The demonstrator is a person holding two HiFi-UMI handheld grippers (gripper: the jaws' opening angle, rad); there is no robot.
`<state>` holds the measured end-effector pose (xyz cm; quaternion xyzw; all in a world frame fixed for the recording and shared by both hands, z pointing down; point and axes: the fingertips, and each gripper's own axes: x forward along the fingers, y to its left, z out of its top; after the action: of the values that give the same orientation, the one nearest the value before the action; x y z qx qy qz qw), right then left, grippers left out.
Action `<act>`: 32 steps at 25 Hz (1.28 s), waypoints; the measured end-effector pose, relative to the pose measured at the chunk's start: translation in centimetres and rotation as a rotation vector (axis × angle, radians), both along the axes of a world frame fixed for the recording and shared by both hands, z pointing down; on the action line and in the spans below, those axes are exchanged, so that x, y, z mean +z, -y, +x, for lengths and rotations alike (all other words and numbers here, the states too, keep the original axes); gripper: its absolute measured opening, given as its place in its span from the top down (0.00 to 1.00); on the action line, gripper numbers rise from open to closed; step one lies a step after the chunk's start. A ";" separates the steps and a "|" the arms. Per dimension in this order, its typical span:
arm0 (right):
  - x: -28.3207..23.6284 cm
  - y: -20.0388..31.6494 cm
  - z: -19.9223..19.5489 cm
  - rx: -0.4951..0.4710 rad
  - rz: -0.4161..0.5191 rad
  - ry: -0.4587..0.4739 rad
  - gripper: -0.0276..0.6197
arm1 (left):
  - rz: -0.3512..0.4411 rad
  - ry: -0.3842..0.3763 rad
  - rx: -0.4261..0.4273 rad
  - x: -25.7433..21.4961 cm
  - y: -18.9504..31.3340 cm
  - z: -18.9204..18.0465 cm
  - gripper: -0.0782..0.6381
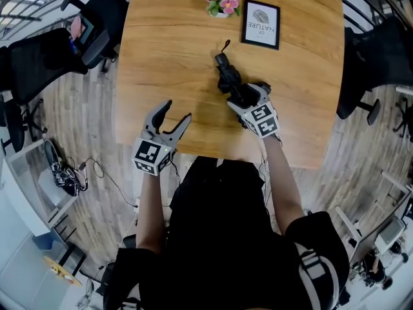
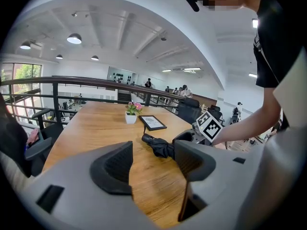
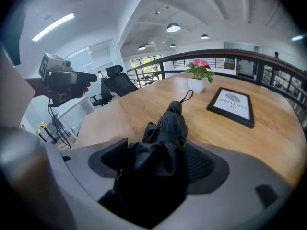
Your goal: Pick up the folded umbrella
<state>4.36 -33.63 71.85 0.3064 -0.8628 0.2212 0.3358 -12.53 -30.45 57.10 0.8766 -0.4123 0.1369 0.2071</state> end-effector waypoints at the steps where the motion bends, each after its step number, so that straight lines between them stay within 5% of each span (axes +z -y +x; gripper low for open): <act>1: 0.3 0.0 0.0 0.004 -0.011 -0.008 0.38 | -0.002 0.000 -0.001 0.1 0.0 0.0 0.50; 13: 3.0 0.6 0.4 -0.006 -0.073 -0.103 0.41 | -0.002 0.017 0.030 0.6 -0.3 1.6 0.50; 32: 5.1 0.9 1.0 0.023 -0.167 -0.106 0.53 | -0.001 0.030 0.107 0.9 -0.6 4.8 0.50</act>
<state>5.37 -34.58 76.97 0.2985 -0.8188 0.2796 0.4029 -7.73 -29.88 58.03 0.8950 -0.3680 0.1612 0.1936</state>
